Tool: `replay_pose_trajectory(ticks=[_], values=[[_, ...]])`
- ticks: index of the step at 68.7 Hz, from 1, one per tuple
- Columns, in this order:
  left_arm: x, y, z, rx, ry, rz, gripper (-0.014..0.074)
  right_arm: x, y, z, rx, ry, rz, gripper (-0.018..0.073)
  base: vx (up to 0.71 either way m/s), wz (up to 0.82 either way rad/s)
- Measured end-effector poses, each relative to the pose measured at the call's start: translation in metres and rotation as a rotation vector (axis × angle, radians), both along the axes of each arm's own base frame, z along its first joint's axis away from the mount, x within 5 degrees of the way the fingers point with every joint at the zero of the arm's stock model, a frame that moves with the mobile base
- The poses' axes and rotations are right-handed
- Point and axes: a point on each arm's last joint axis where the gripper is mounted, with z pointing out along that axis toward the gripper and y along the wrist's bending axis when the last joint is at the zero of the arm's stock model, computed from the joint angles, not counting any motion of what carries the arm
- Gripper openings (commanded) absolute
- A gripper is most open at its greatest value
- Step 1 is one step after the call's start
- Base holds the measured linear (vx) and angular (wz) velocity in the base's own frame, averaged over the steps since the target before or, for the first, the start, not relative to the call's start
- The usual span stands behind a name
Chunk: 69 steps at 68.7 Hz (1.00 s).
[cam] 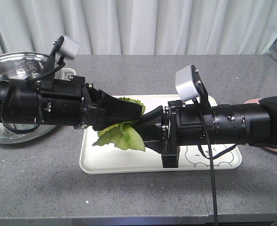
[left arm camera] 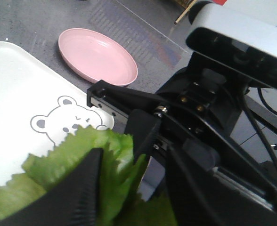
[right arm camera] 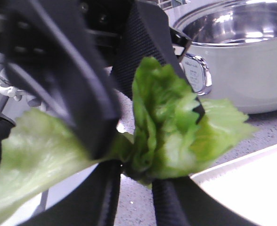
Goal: Transfer vegetables to tray and serve
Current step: 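Carry the lettuce to the pink plate and release with the right gripper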
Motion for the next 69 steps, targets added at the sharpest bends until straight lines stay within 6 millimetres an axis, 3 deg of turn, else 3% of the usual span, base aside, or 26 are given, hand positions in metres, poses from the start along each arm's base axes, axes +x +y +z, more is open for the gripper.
replay_pose_trajectory(ticks=[8,20,35,57,69], values=[[-0.001,-0.001,0.0,-0.001,0.001,-0.01,0.057,0.002,-0.003,-0.003,-0.043,0.009,-0.03,-0.0003,0.0,0.0],[-0.004,0.009,0.009,0.052,-0.082,0.035,0.0578,0.002,-0.026,0.001,-0.16,0.02,-0.103,-0.0003,0.0,0.0],[-0.015,0.031,0.029,0.126,-0.211,0.072,0.0576,-0.003,-0.087,0.02,-0.322,0.107,-0.395,-0.0003,0.0,0.0],[-0.02,0.037,0.022,0.276,-0.259,0.022,0.0576,-0.025,-0.181,0.034,-0.468,0.334,-0.942,-0.0003,0.0,0.0],[-0.021,0.038,0.023,0.279,-0.264,0.021,0.0576,-0.022,-0.216,0.034,-0.548,0.45,-1.124,-0.0003,0.0,0.0]])
